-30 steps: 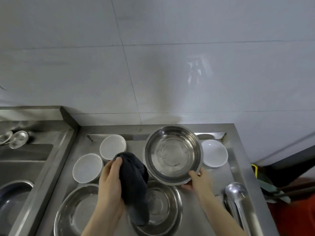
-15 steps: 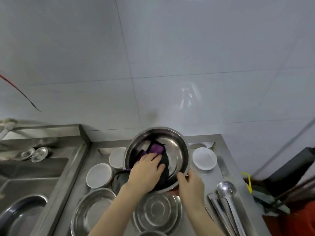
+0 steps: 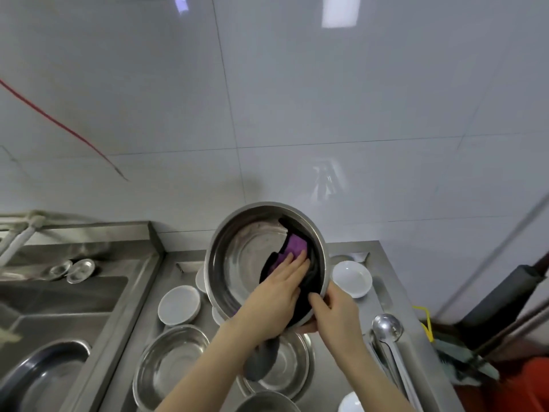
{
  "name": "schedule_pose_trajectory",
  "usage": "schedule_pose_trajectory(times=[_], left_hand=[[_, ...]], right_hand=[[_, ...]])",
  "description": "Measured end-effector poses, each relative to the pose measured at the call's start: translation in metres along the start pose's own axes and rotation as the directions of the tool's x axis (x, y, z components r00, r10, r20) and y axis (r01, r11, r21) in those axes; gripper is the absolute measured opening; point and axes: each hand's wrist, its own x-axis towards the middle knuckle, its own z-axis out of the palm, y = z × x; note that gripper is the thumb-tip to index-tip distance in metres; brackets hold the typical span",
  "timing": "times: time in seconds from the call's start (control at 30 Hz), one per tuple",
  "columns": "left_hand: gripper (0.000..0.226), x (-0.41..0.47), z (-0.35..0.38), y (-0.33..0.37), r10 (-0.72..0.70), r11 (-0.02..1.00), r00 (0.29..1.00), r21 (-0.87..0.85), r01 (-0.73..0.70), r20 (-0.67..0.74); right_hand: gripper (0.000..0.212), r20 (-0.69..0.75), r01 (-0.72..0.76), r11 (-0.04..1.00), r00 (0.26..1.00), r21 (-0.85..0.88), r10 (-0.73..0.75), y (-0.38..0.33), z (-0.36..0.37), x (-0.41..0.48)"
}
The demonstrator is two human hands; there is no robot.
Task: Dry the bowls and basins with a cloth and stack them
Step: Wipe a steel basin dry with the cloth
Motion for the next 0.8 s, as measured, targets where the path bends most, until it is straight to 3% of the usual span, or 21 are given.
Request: schedule_pose_trajectory(times=[0.17, 0.27, 0.37, 0.47, 0.57, 0.63, 0.8], left_hand=[[0.052, 0.002, -0.014, -0.014, -0.043, 0.947, 0.960, 0.296, 0.128, -0.278], [0.055, 0.003, -0.026, -0.027, -0.217, 0.932, 0.929, 0.220, 0.288, -0.300], [0.056, -0.007, -0.035, -0.026, -0.266, 0.906, 0.906, 0.235, 0.351, -0.329], [0.046, -0.025, -0.040, -0.010, -0.250, 0.913, 0.924, 0.246, 0.324, -0.290], [0.043, -0.042, -0.037, 0.015, -0.126, 0.955, 0.964, 0.236, 0.182, -0.234], [0.028, -0.048, -0.034, 0.031, -0.074, 0.976, 0.964, 0.182, 0.123, -0.254], [0.020, -0.049, -0.035, 0.043, -0.090, 0.988, 0.957, 0.096, 0.120, -0.276]], right_hand=[[0.032, -0.011, -0.006, 1.000, 1.000, 0.006, 0.006, -0.008, 0.005, -0.013], [0.030, -0.113, 0.008, 0.998, 0.994, 0.055, -0.002, -0.014, 0.002, -0.014], [0.022, -0.185, 0.062, 0.997, 0.981, 0.037, -0.054, -0.025, -0.001, -0.009], [0.023, -0.213, 0.080, 0.996, 0.974, 0.037, -0.071, -0.035, -0.001, -0.007], [0.026, -0.249, 0.089, 0.994, 0.966, 0.057, -0.072, -0.042, 0.000, -0.008], [0.031, -0.253, 0.056, 0.995, 0.967, 0.081, -0.034, -0.043, 0.004, -0.008], [0.024, -0.216, -0.034, 0.988, 0.974, 0.148, 0.066, -0.037, 0.008, -0.010]])
